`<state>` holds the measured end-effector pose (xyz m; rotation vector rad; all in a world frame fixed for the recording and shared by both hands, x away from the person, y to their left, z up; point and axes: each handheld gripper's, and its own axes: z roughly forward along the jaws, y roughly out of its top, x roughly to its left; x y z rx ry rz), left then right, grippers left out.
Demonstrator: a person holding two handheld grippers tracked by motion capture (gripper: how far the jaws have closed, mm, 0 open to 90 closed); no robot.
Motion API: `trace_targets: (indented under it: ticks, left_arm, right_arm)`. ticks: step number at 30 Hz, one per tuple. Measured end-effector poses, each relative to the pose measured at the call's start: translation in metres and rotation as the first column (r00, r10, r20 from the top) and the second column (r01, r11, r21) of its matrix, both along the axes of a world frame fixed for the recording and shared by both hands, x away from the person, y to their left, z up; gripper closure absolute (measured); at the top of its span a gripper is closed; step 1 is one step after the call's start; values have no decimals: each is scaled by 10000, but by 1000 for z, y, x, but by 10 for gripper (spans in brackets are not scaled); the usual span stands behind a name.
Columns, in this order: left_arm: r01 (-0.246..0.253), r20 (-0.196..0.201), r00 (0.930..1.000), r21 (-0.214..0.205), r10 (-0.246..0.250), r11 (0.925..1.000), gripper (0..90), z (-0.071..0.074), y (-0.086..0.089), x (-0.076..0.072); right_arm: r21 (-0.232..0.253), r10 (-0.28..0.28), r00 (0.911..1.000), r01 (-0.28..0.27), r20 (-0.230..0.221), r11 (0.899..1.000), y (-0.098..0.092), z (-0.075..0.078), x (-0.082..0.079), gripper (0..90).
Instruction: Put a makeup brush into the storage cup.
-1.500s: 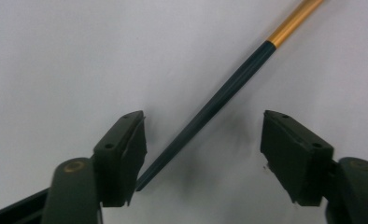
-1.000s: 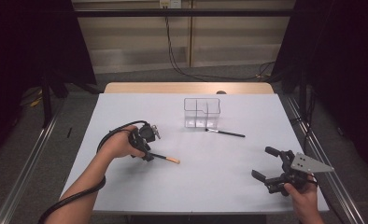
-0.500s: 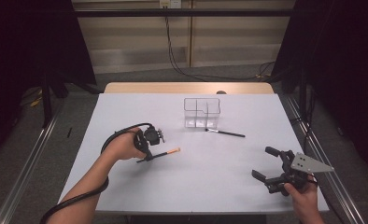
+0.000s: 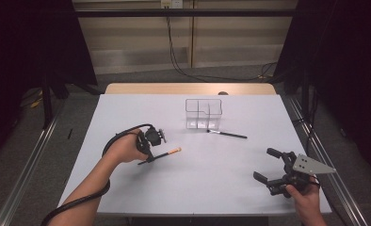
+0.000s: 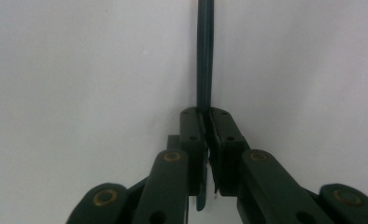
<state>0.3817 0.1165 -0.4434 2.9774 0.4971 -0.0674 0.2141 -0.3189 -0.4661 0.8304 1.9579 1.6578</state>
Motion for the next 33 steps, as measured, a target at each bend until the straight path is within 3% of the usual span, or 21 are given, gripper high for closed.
trace_targets:
  ticks: [6,12,14,15,21,23,27,29,33]
  left_arm:
    - [-313,33,9995,-230,314,9992,847,0,3,0]
    - [-648,-91,9979,-836,643,9944,847,0,10,0]
    - [-820,-73,9966,-1268,818,9885,847,0,12,-1]
    - [-820,-73,9966,-1268,818,9885,847,0,12,-1]
    - [-1101,24,9936,-2059,1130,9724,847,1,15,0]
    - [-1160,51,9927,-2311,1204,9660,847,1,16,-1]
    - [-1436,142,9879,-2899,1542,9462,847,1,20,-2]
    - [-1565,121,9854,-3276,1697,9318,847,1,21,-2]
    - [-1737,169,9801,-4109,1979,8950,847,1,24,-5]
  right_arm:
    - [15,-7,10000,7,0,10000,-1,0,0,0]
    - [23,-3,10000,3,-8,10000,-1,0,0,0]
    - [13,14,10000,-14,-21,10000,-1,0,0,0]
    - [13,14,10000,-14,-21,10000,-1,0,0,0]
    - [13,6,10000,-6,-8,10000,0,0,0,0]
    - [18,4,10000,-4,0,10000,-1,0,0,0]
    - [22,1,10000,-1,-18,10000,-1,0,0,0]
    - [4,31,10000,-31,-25,10000,-1,0,0,0]
    - [6,33,10000,-33,-11,10000,0,0,0,0]
